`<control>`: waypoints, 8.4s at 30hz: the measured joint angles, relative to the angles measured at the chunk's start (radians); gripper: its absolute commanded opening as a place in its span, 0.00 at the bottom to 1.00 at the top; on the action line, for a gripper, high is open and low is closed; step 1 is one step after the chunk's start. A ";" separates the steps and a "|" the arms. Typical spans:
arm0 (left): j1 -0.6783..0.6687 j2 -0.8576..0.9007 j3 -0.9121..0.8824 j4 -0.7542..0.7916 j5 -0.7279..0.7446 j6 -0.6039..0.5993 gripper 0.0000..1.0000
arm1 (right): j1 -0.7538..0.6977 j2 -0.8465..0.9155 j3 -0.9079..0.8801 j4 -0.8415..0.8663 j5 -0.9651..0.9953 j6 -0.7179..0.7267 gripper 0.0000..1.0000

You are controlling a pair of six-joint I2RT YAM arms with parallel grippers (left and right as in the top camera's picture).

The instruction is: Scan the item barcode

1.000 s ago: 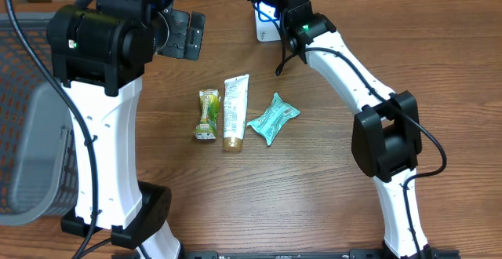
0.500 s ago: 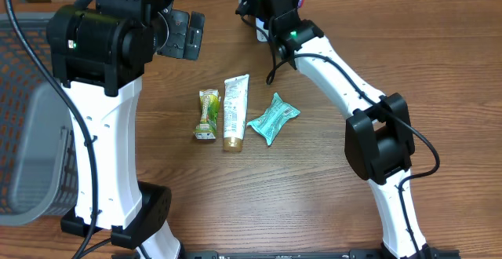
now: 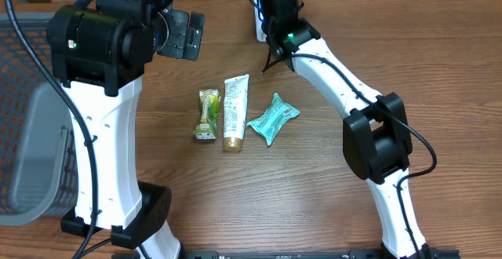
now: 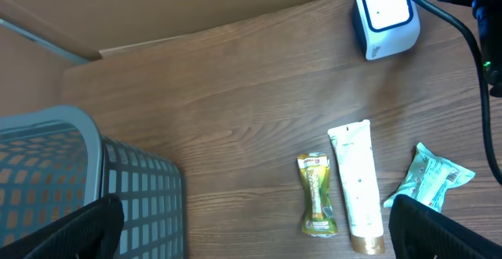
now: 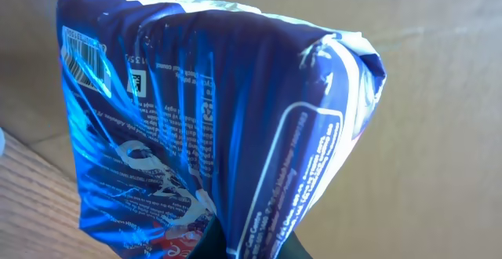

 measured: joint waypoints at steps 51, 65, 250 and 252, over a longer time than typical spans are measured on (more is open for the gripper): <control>0.000 0.000 -0.001 -0.003 -0.003 0.003 1.00 | -0.236 -0.467 -0.106 -1.418 -0.887 1.347 0.04; 0.000 0.000 -0.001 -0.003 -0.003 0.003 0.99 | -0.937 -0.455 -0.702 -1.010 -1.104 1.535 0.04; 0.000 0.000 -0.001 -0.002 -0.003 0.003 1.00 | 0.008 -0.341 0.047 -0.653 -0.090 0.986 0.04; 0.000 0.000 -0.001 -0.003 -0.003 0.003 1.00 | 0.008 -0.275 0.047 -0.586 -0.034 0.906 0.04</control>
